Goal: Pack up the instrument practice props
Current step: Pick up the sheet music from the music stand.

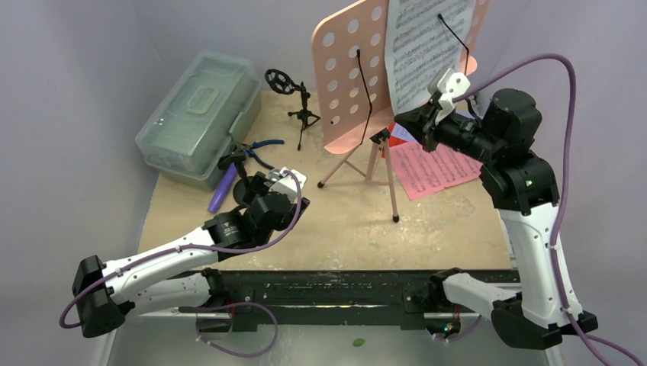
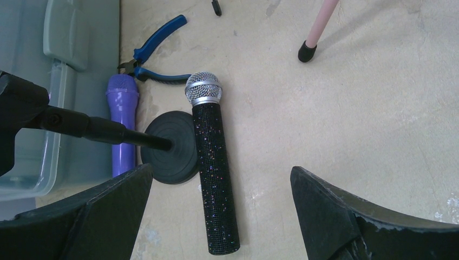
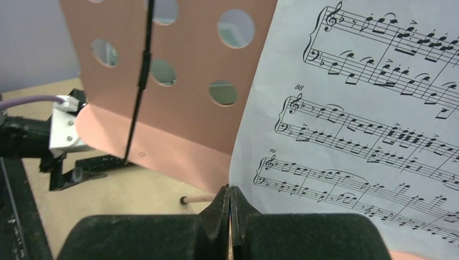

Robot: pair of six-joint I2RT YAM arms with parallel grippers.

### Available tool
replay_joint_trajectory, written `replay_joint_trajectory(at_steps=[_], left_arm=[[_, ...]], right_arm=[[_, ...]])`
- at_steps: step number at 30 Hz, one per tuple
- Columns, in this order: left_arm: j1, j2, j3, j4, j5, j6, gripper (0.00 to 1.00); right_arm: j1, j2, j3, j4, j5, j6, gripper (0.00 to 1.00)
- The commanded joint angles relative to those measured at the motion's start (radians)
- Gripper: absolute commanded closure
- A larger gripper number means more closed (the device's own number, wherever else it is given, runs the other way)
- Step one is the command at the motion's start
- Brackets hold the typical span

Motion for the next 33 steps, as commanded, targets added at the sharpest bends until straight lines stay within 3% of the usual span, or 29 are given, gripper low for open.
replay_joint_trajectory(at_steps=[1,9,17,19,21,28,33], left_arm=[[0.005,-0.013,0.003,0.015,0.006,0.004,0.01],[0.005,-0.018,0.004,0.014,0.008,0.002,0.01],[0.006,-0.017,0.004,0.013,0.011,0.001,0.02],[0.006,-0.017,0.006,0.014,0.011,0.001,0.02],[0.006,-0.017,0.005,0.012,0.009,0.001,0.02],[0.006,-0.018,0.004,0.012,0.011,0.001,0.02],[0.006,-0.026,0.004,0.012,0.013,0.001,0.02]], right_arm=[[0.004,-0.029,-0.022,-0.045,-0.157,-0.043,1.00],[0.003,-0.075,-0.072,-0.124,-0.268,-0.144,1.00],[-0.011,-0.107,-0.149,-0.094,-0.162,-0.154,0.99],[-0.011,-0.110,-0.156,-0.086,-0.147,-0.151,0.76],[-0.013,-0.111,-0.160,-0.083,-0.148,-0.151,0.67],[-0.031,-0.133,-0.180,-0.083,-0.161,-0.150,0.49],[-0.118,-0.201,-0.246,-0.096,-0.265,-0.169,0.32]])
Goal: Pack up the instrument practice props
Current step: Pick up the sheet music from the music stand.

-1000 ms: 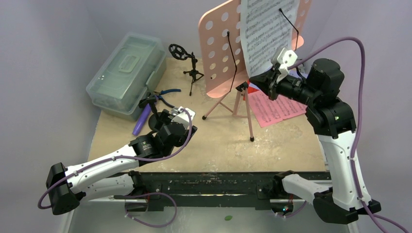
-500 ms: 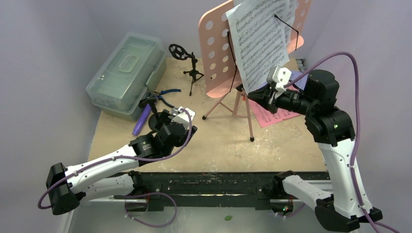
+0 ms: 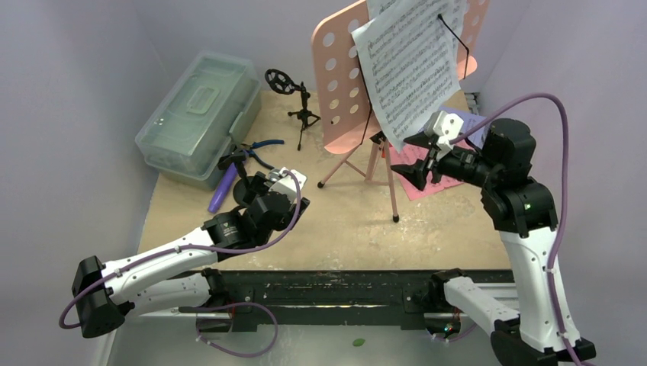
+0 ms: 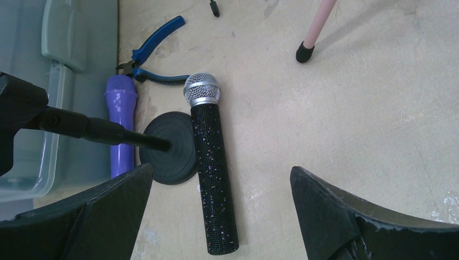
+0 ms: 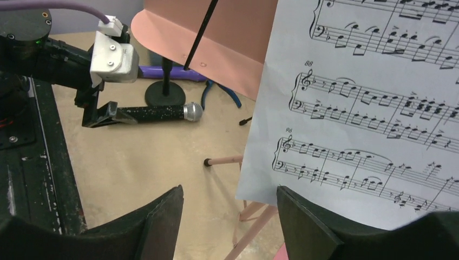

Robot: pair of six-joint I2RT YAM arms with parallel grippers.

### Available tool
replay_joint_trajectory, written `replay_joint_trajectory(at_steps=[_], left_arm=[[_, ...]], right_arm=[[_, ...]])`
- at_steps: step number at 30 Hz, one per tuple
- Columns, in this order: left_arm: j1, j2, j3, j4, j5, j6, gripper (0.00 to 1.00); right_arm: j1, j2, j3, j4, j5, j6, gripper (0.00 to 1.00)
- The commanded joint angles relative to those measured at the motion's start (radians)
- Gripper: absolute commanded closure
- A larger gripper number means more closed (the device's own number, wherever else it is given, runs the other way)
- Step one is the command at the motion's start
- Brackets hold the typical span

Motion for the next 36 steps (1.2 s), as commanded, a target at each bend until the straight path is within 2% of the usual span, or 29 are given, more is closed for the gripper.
replay_joint_trajectory(at_steps=[1,6,9,15,22,25,29,34,35,36], left_arm=[[0.006,-0.023,0.004,0.012,0.006,0.001,0.02],[0.006,-0.028,0.003,0.014,0.022,-0.002,0.02],[0.006,-0.024,0.003,0.015,0.027,-0.002,0.02],[0.006,-0.028,0.003,0.010,0.024,-0.005,0.02],[0.006,-0.029,0.001,0.010,0.022,-0.005,0.02],[0.006,-0.029,0.001,0.011,0.022,-0.005,0.02],[0.006,-0.029,0.003,0.010,0.023,-0.005,0.02],[0.006,-0.028,0.003,0.010,0.027,-0.005,0.02],[0.006,-0.027,0.004,0.010,0.027,-0.005,0.02],[0.006,-0.028,0.003,0.010,0.026,-0.005,0.02]], right_arm=[[-0.088,-0.077,-0.062,0.009,-0.121,-0.016,0.28],[-0.195,-0.152,-0.171,0.032,-0.281,-0.003,0.15],[-0.243,-0.187,-0.254,0.125,-0.364,0.095,0.11],[-0.314,-0.227,-0.413,0.434,-0.512,0.500,0.10],[-0.322,-0.203,-0.497,0.735,-0.546,0.939,0.06],[-0.322,-0.195,-0.565,0.954,-0.584,1.179,0.01],[-0.322,-0.191,-0.681,1.312,-0.564,1.513,0.01],[-0.324,-0.138,-0.886,1.999,-0.414,2.000,0.01],[-0.326,-0.124,-0.906,2.098,-0.374,2.061,0.01],[-0.326,-0.110,-0.900,2.114,-0.361,2.070,0.01]])
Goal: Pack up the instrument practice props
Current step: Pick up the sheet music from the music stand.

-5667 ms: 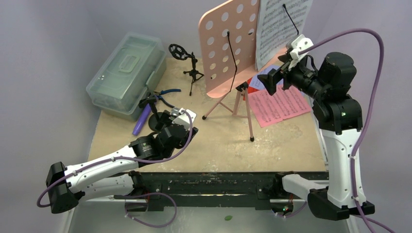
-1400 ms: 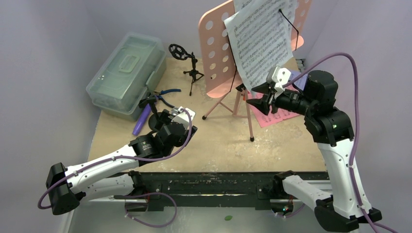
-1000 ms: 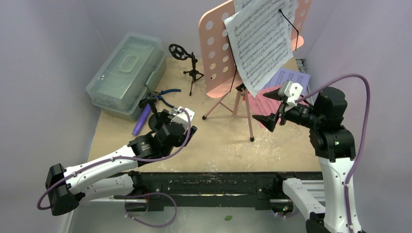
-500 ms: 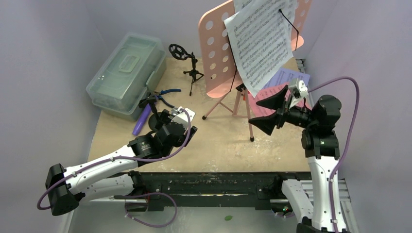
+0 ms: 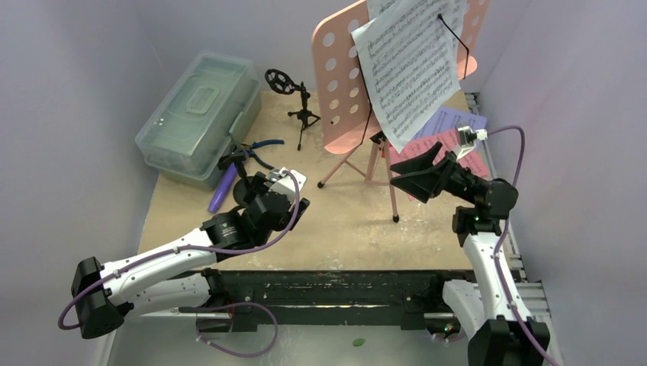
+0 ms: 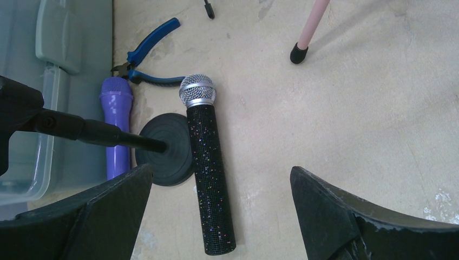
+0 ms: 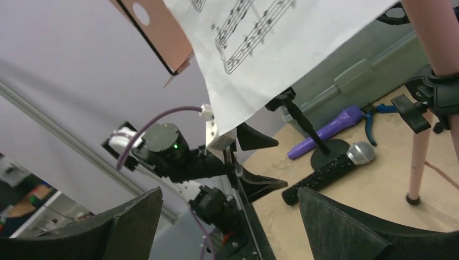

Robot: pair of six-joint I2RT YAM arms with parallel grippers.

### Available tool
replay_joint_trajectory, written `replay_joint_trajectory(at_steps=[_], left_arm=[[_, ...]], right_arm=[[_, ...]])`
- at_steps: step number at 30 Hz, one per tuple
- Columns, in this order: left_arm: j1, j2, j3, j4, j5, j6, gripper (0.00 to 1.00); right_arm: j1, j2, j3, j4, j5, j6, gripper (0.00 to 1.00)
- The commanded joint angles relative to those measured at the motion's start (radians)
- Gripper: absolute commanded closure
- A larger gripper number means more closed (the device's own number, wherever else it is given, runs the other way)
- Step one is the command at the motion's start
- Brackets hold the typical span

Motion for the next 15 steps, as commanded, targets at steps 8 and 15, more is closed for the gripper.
replay_joint_trajectory(at_steps=[8,15], left_arm=[[0.008,-0.014,0.003,0.012,0.006,-0.003,0.02],[0.009,-0.015,0.003,0.011,0.007,-0.003,0.02]], right_arm=[[-0.006,0.114,0.034,0.603,0.213,0.403,0.01],[-0.006,0.189,0.073,0.561,0.268,0.437,0.01]])
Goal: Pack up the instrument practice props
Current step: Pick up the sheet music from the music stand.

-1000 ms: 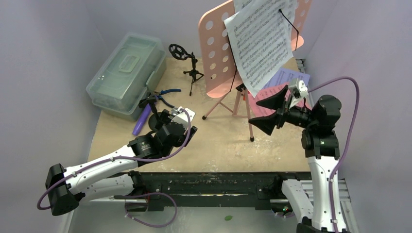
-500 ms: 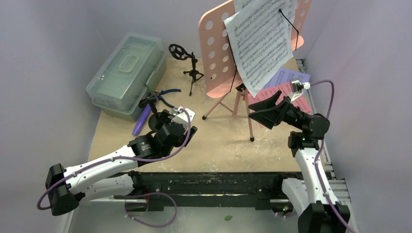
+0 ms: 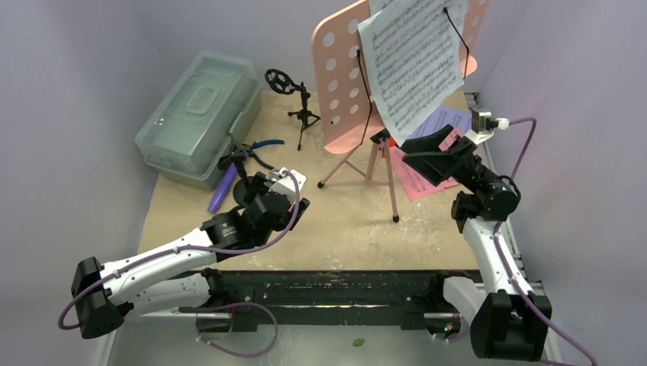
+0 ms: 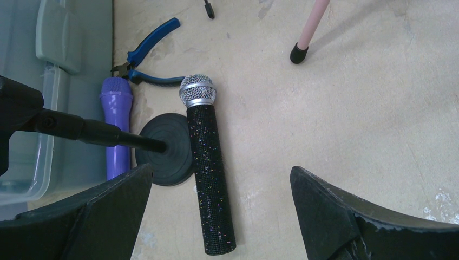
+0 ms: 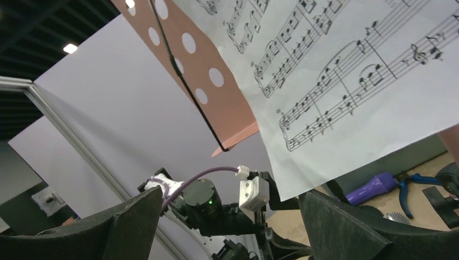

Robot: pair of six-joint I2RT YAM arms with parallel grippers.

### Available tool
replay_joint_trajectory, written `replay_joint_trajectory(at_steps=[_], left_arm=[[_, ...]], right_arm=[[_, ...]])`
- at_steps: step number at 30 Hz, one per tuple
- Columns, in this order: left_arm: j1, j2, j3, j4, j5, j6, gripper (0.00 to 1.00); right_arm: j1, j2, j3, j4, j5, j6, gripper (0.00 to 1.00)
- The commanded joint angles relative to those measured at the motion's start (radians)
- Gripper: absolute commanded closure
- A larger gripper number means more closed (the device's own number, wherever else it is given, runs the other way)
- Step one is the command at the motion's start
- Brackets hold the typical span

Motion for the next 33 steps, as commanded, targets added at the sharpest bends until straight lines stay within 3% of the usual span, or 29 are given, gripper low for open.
replay_joint_trajectory(at_steps=[1,13,23,28,33], left_arm=[[0.009,-0.015,0.003,0.011,0.006,-0.003,0.02],[0.012,-0.007,0.003,0.014,0.011,-0.003,0.02],[0.015,-0.003,0.003,0.014,0.012,-0.002,0.02],[0.016,-0.003,0.003,0.015,0.013,-0.001,0.02],[0.017,-0.004,0.002,0.015,0.013,-0.001,0.02]], right_arm=[[-0.004,0.040,0.050,0.013,0.071,0.046,0.01],[-0.003,0.092,0.071,-0.052,0.120,0.054,0.01],[0.008,0.130,0.101,-0.043,0.157,0.070,0.08],[0.008,0.132,0.093,-0.071,0.162,0.059,0.27],[0.008,0.133,0.084,-0.088,0.169,0.049,0.57]])
